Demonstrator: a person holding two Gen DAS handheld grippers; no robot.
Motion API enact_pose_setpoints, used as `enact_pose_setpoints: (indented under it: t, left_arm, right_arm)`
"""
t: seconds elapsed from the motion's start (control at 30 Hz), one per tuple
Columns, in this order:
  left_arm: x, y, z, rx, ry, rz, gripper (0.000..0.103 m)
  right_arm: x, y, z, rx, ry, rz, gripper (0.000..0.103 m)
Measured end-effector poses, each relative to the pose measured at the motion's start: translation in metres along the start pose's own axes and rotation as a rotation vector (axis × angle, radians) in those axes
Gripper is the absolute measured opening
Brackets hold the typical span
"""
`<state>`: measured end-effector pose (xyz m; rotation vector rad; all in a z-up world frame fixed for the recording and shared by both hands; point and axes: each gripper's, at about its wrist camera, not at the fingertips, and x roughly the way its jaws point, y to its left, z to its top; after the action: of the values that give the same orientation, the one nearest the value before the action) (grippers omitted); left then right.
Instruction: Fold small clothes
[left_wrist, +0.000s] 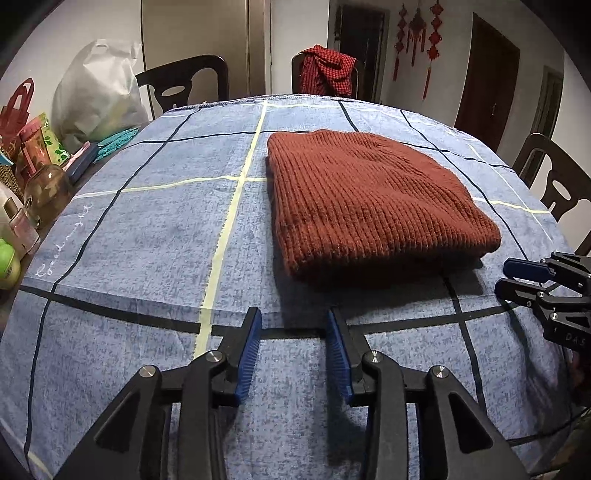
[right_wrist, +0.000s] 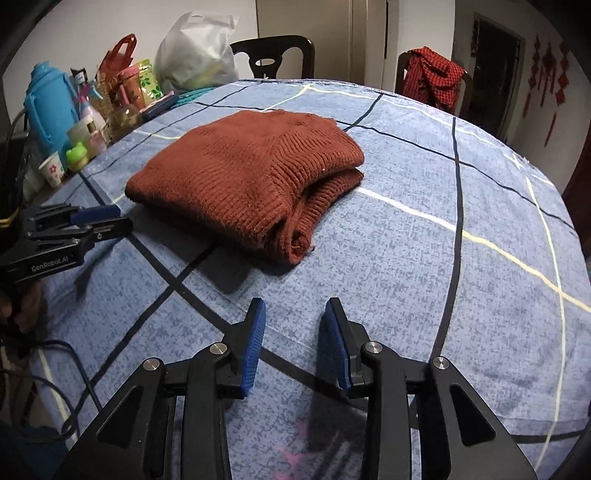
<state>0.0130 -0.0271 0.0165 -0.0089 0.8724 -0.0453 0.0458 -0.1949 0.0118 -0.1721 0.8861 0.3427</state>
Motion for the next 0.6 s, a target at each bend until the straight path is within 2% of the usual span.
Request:
enact_pose_setpoints:
  t: [0.27, 0.6]
  left_arm:
    - [-0.0012, -0.0024, -0.0030, 0.000, -0.006, 0.015, 0.048]
    - [-0.0001, -0.0010, -0.0031, 0.004, -0.008, 0.036, 0.053]
  right_arm:
    - [0.0006, -0.0025, -0.0008, 0.012, 0.001, -0.013, 0.041]
    - [0.0005, -0.0024, -0.0005, 0.013, 0.002, -0.011, 0.042]
